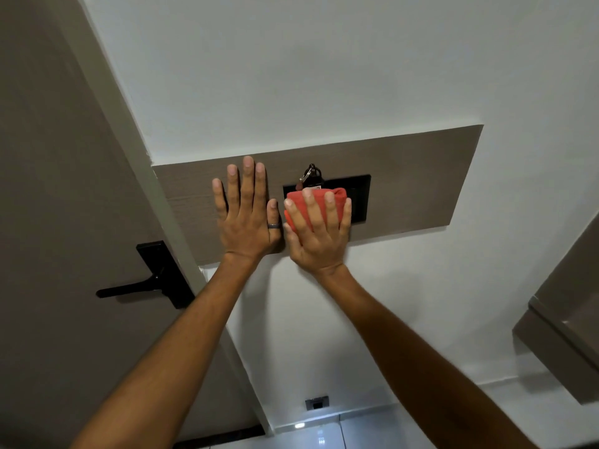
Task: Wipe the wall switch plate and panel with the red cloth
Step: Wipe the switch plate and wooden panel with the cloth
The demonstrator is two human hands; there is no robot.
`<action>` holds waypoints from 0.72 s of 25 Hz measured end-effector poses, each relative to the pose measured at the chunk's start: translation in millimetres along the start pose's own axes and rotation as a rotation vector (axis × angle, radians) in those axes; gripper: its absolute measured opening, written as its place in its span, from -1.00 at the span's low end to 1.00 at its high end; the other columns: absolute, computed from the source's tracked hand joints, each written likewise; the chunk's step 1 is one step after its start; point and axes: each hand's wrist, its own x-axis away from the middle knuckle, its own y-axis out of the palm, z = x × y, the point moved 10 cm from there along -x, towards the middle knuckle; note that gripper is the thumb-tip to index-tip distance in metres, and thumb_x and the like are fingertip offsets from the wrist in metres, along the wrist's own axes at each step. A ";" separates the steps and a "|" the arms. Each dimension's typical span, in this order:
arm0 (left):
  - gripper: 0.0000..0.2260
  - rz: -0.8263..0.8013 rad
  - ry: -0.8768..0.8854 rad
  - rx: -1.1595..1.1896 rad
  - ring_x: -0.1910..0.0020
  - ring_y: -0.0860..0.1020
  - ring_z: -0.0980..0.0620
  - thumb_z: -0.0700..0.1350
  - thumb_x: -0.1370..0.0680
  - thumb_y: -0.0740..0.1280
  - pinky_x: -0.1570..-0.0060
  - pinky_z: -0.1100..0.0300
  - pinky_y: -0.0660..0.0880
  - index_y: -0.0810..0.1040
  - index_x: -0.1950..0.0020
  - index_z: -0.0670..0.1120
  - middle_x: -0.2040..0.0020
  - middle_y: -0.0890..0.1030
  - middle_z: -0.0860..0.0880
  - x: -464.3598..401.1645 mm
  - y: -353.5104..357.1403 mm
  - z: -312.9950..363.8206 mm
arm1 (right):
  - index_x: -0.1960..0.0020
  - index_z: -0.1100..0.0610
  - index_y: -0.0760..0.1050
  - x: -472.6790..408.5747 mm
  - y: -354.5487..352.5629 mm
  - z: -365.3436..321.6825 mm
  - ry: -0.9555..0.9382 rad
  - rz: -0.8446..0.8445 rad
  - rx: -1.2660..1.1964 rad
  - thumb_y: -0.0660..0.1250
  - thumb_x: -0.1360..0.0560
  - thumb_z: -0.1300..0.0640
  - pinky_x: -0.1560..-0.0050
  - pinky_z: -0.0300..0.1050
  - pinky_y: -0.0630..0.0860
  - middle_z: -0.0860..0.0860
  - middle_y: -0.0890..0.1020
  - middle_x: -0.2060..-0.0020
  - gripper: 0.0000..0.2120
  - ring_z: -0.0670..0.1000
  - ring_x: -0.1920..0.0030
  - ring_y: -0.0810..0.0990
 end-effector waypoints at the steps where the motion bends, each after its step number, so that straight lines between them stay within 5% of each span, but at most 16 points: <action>1: -0.42 -0.003 0.013 0.000 -0.70 -0.24 -0.03 0.01 -0.70 0.05 -0.68 -0.11 -0.20 0.00 -0.68 -0.14 -0.72 -0.24 -0.01 1.7 1.5 0.1 | -0.49 -0.01 0.43 5.1 2.4 -1.3 -0.034 -0.007 -0.009 0.23 -0.66 -0.11 -0.57 0.37 0.26 0.12 0.45 -0.47 -0.57 0.12 -0.74 0.01; 4: -0.42 -0.003 0.007 -0.026 -0.70 -0.24 -0.04 0.01 -0.70 0.06 -0.68 -0.12 -0.19 0.00 -0.68 -0.15 -0.72 -0.25 0.00 0.8 1.0 -2.2 | -0.51 0.00 0.41 -0.7 -1.5 4.3 0.093 0.017 -0.053 0.17 -0.67 -0.12 -0.65 0.33 0.12 0.11 0.38 -0.55 -0.55 0.11 -0.74 0.00; 6: -0.42 -0.004 0.001 0.025 -0.71 -0.23 -0.04 0.01 -0.70 0.06 -0.68 -0.12 -0.19 0.01 -0.68 -0.15 -0.72 -0.24 0.00 1.8 0.4 -0.9 | -0.51 -0.01 0.42 4.0 0.7 -3.6 -0.041 -0.002 -0.031 0.17 -0.67 -0.12 -0.64 0.33 0.13 0.06 0.27 -0.65 -0.56 0.13 -0.74 0.03; 10: -0.43 -0.003 -0.005 0.010 -0.71 -0.22 -0.04 0.01 -0.72 0.04 -0.69 -0.11 -0.19 0.01 -0.69 -0.14 -0.73 -0.23 0.00 1.3 1.9 -2.6 | -0.52 0.00 0.41 2.6 3.3 9.0 0.066 0.001 -0.071 0.15 -0.69 -0.12 -0.69 0.31 0.06 0.13 0.41 -0.51 -0.55 0.15 -0.73 0.07; 14: -0.43 0.000 0.014 -0.010 -0.71 -0.21 -0.06 0.01 -0.72 0.05 -0.69 -0.12 -0.20 0.01 -0.69 -0.14 -0.73 -0.20 -0.03 3.9 3.9 -3.1 | -0.57 -0.04 0.38 13.8 4.3 13.8 -0.277 0.004 -0.038 0.25 -0.64 -0.15 -0.63 0.35 0.20 0.12 0.48 -0.46 -0.47 0.19 -0.71 0.14; 18: -0.41 0.003 0.043 0.027 -0.71 -0.18 -0.06 0.00 -0.71 0.08 -0.69 -0.12 -0.17 0.01 -0.70 -0.14 -0.73 -0.18 -0.02 5.8 -0.2 -4.5 | -0.58 -0.06 0.37 17.8 -0.3 45.8 -0.332 0.049 -0.018 0.26 -0.62 -0.14 -0.64 0.34 0.19 0.11 0.43 -0.52 -0.46 0.20 -0.69 0.19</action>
